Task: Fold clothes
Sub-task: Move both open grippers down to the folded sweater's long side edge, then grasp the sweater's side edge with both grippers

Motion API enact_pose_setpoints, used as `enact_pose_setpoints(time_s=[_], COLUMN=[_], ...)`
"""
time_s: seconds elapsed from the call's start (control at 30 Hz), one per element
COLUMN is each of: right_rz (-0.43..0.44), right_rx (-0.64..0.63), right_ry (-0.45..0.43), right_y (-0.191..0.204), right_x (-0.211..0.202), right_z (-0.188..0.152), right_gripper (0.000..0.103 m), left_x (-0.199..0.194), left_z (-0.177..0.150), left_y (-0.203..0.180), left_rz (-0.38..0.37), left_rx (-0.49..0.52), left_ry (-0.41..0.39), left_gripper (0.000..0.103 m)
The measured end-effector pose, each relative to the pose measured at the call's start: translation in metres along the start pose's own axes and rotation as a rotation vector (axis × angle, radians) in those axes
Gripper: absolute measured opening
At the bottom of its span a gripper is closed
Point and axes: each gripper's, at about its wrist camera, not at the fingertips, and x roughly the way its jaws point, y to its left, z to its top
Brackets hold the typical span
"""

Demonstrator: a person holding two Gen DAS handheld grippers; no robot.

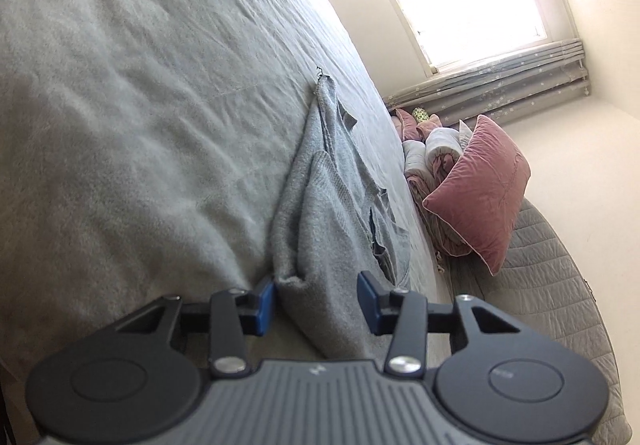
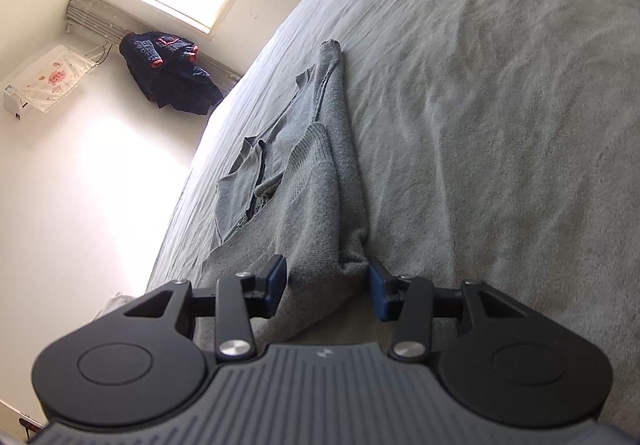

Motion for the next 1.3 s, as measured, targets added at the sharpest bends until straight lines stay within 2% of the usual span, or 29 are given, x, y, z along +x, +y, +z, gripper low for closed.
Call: enact_pose_setpoints(time_s=[0.23,0.33,0.4,0.43,0.6,0.9,1.0,1.13,1.23,1.3], right_rz=[-0.011,-0.013,-0.017,-0.019,-0.006,0.005,0.007,0.009,0.013,0.017], right_rx=[-0.047,-0.062,-0.065,-0.066,-0.051,-0.062,-0.053,-0.05,-0.043,-0.034], right_ry=[0.001,0.003,0.008,0.011,0.018,0.02,0.024,0.034,0.052,0.06], right_y=[0.002,0.002,0.0,-0.001,-0.007,-0.007,-0.008,-0.008,-0.008,-0.007], right_x=[0.007,0.011,0.011,0.012,0.01,0.009,0.009,0.008,0.008,0.007], right_z=[0.004,0.006,0.007,0.007,0.007,0.005,0.005,0.006,0.007,0.008], right_gripper=[0.046,0.046,0.042,0.039,0.034,0.034,0.033,0.033,0.024,0.022], left_x=[0.006,0.007,0.007,0.007,0.008,0.008,0.009,0.009,0.007,0.005], left_z=[0.001,0.0,-0.001,-0.001,-0.003,-0.007,-0.005,-0.003,-0.002,0.0], left_y=[-0.002,-0.002,-0.003,-0.003,-0.004,-0.007,-0.007,-0.007,-0.007,-0.007], left_rz=[0.001,0.014,0.022,0.026,0.044,0.066,0.07,0.063,0.035,0.017], left_rx=[0.009,0.041,0.061,0.072,0.124,0.221,0.218,0.195,0.155,0.127], left_ry=[-0.017,-0.012,-0.007,-0.005,0.006,0.02,0.029,0.047,0.057,0.064], left_gripper=[0.043,0.036,0.027,0.026,0.026,0.026,0.024,0.016,0.013,0.012])
